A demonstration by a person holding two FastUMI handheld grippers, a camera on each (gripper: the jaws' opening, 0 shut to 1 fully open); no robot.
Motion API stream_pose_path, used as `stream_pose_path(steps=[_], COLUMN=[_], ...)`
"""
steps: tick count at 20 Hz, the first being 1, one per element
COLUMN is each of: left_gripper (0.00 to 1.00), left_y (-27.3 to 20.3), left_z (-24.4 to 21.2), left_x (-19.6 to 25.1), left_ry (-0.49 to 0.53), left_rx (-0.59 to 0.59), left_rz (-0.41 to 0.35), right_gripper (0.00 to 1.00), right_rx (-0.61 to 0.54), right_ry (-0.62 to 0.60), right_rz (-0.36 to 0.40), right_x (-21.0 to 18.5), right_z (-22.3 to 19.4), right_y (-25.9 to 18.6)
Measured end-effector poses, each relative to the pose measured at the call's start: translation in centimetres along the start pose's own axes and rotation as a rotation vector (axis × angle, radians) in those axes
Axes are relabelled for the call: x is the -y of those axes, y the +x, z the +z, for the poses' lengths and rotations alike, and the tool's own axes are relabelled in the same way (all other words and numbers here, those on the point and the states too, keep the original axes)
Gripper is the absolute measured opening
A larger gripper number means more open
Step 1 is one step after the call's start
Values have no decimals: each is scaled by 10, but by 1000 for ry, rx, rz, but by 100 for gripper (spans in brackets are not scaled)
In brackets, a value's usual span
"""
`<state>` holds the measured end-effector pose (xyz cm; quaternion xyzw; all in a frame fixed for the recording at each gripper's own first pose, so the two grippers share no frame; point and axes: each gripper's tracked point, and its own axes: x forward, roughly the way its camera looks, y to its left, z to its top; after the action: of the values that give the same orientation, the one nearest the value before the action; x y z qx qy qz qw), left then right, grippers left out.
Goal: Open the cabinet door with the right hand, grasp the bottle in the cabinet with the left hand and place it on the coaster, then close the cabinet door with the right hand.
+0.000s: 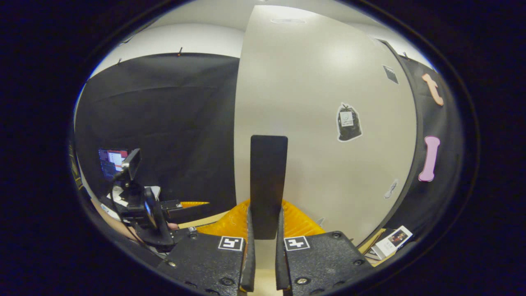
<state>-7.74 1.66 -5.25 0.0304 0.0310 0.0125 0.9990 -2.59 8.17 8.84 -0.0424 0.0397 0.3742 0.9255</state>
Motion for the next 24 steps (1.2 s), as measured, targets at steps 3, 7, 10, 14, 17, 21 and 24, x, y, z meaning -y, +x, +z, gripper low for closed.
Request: stream_pose_path(steps=[3,7,10,14,17,21,24], left_gripper=[95,95,95,95,96,96,96], left_y=[20,52,78,118,152,200,234], left_z=[6,20,26,45,56,59,65], left_x=[12,40,70,104,124,137,138], left_ry=[14,40,30,82,97,114,117], left_rx=[13,40,26,56,73,64,76], left_rz=[-30,-83,-138,-184,-199,-171,-144], right_gripper=[23,23,23,26,41,58,63], right_rx=[-10,-9,2,-13,-108,-218,-187], right_ry=[41,68,100,138,74,-9,77], right_rz=[-35,-138,-208,-275,-341,-439,-503], right_x=[5,17,23,29,29,35,54], right_z=[-6,-14,-18,-34,-60,-82,-80], right_y=[-25,-51,-65,-77,-80,-98,-111])
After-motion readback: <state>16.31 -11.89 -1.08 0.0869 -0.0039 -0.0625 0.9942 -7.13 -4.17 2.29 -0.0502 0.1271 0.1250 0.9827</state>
